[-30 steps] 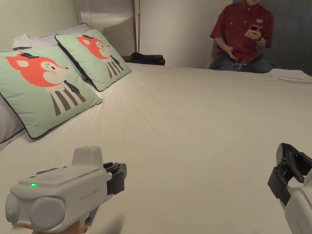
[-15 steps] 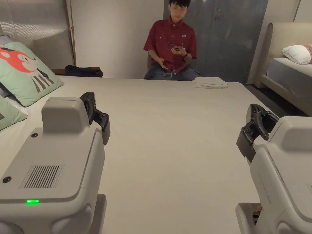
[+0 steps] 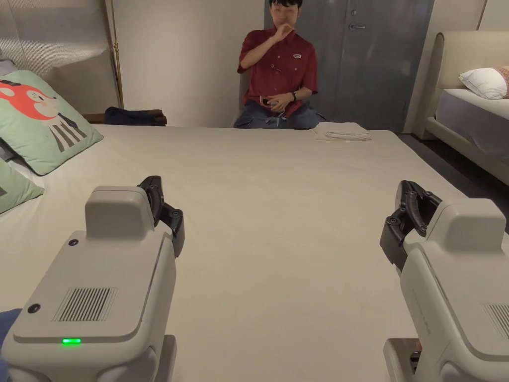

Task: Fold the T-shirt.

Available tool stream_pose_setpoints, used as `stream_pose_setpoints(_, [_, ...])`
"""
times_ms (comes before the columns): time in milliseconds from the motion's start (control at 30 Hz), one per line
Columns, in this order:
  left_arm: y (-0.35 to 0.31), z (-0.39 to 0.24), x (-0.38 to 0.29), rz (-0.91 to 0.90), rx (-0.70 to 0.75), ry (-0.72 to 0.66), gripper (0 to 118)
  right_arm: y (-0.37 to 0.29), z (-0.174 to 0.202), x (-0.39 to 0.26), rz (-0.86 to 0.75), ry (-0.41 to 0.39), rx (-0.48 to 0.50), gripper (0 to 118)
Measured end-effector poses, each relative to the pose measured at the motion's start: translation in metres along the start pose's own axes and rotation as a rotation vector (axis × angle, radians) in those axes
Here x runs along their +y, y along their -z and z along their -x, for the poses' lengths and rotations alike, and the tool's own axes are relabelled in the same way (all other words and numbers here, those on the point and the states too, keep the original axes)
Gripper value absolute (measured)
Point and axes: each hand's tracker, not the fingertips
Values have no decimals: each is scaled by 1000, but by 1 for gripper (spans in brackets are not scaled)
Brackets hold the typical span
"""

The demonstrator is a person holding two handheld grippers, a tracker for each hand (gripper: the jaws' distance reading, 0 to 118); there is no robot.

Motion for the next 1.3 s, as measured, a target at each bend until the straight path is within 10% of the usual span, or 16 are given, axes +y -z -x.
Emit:
stream_pose_setpoints(233, [1,-1,2,7,-16,9,2,-1,3,1,-12,-10,11,3])
stream_pose_setpoints(400, [1,0,1,18,-31,18,87,0,3,0,-13,5,0,88])
stream_pose_setpoints(533, [-2,3,-2,9,-30,-10,111,0,2,-1,-20,16,-7,112])
stream_pose_setpoints(1300, [-8,7,-1,-22,3,-46,116,1,5,1,-17,-13,0,112])
